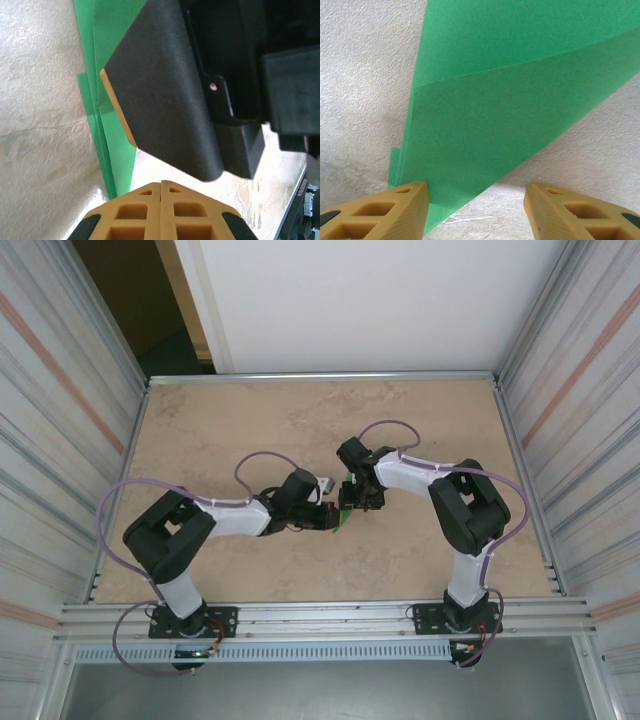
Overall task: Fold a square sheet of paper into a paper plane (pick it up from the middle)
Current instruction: Fold the wing for the fifth time at the center of the table.
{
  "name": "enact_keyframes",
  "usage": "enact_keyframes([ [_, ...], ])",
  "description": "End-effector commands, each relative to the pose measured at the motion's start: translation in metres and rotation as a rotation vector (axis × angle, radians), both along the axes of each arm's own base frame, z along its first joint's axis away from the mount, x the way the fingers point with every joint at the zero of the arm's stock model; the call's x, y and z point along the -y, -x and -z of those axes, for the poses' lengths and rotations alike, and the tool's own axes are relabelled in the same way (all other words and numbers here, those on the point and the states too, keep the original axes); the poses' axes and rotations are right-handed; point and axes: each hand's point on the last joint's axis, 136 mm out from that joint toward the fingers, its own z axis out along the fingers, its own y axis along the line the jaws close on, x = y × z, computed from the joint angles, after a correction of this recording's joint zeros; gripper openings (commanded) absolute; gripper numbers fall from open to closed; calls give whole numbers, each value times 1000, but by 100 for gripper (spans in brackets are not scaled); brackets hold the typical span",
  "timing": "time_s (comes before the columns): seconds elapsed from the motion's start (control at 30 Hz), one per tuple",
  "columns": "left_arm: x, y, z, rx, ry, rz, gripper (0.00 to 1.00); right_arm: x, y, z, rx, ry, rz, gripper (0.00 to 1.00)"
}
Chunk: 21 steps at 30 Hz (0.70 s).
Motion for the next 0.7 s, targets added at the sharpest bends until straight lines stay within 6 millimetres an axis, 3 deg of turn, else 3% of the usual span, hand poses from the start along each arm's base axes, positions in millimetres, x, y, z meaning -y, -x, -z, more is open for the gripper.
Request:
enact_keyframes([
  [0.0, 6, 2, 0, -44, -3, 9, 0, 26, 36, 73, -170, 118, 7, 55],
  [0.67, -2, 14, 32, -126, -86, -25, 0, 33, 45, 89, -217, 161, 25, 54],
])
